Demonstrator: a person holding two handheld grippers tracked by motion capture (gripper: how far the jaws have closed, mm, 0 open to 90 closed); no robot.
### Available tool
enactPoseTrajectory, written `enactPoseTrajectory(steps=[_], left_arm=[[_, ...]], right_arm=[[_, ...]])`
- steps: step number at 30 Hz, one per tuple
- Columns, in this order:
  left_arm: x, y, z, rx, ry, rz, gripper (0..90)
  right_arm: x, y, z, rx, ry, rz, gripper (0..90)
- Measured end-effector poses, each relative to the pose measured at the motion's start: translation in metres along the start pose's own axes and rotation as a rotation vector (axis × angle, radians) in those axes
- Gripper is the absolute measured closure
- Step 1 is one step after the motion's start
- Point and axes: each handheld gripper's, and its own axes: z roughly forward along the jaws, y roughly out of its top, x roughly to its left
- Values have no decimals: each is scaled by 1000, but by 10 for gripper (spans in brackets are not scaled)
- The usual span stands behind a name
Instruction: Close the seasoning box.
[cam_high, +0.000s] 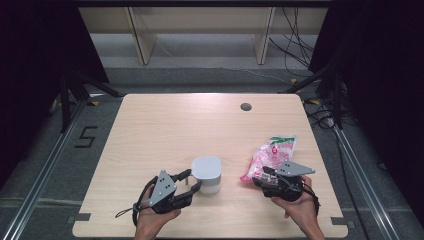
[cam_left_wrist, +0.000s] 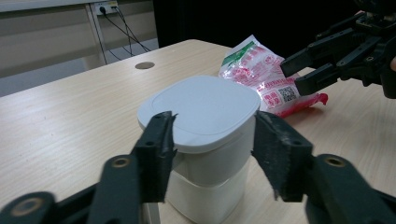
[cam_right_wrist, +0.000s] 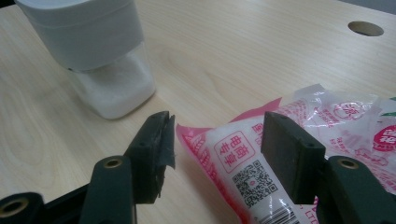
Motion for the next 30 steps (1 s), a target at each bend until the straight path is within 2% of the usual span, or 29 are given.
enactPoseTrajectory(steps=[1, 2, 4, 5, 7, 8, 9, 11, 12, 13, 14, 15, 16, 17, 19, 20, 21, 23, 24, 26, 28, 30], left_arm=[[1, 0, -1, -4, 2, 13, 443], [0, -1, -1, -16, -2, 3, 435], [0, -2, -3, -3, 8, 7, 403], [-1, -3, -4, 1, 10, -16, 382], [0, -4, -5, 5, 14, -9, 361], [0, -4, -5, 8, 15, -18, 355], [-1, -5, -5, 10, 20, -31, 347], [1, -7, -6, 10, 13, -17, 337], [1, -7, -6, 9, 10, -19, 333], [2, -7, -7, 24, 18, -8, 329], [0, -9, -7, 24, 26, -39, 324], [1, -9, -7, 25, 26, -26, 320], [1, -10, -8, 27, 23, -22, 316], [1, -10, -8, 29, 23, -21, 313], [0, -11, -9, 31, 25, -24, 308], [-1, -12, -9, 31, 29, -42, 305], [-1, -13, -9, 27, 31, -44, 303], [-1, -14, -10, 39, 36, -44, 298], [0, -15, -10, 39, 37, -33, 296], [-2, -17, -10, 42, 39, -46, 293], [-2, -18, -10, 52, 36, -30, 291], [-3, -20, -10, 45, 25, -28, 289]], right_arm=[[0, 0, 0, -5, 10, -2, 426], [-1, -1, 2, -24, 34, -10, 424], [1, -1, 1, -38, 40, 0, 420], [2, -2, 1, -36, 62, 5, 416], [3, -2, 0, -43, 52, -9, 410], [5, -2, 0, -49, 55, 13, 404], [4, -2, 0, -45, 70, -3, 402], [5, -3, -1, -51, 53, -12, 401], [8, -4, -1, -42, 63, 8, 399], [6, -3, 1, -51, 80, -25, 398], [9, -4, -1, -35, 82, 7, 397], [9, -4, -2, -43, 62, -3, 396], [11, -4, -2, -38, 73, 15, 393], [9, -5, 0, -61, 81, -34, 391], [11, -5, -2, -46, 75, -18, 388], [13, -6, -3, -47, 72, -7, 387], [12, -6, -2, -40, 98, -15, 386], [15, -7, -4, -32, 80, -5, 385], [13, -7, -4, -40, 73, -22, 385], [15, -8, -4, -36, 95, -2, 385], [16, -9, -5, -33, 80, 2, 385], [14, -10, -6, -48, 77, -32, 385]])
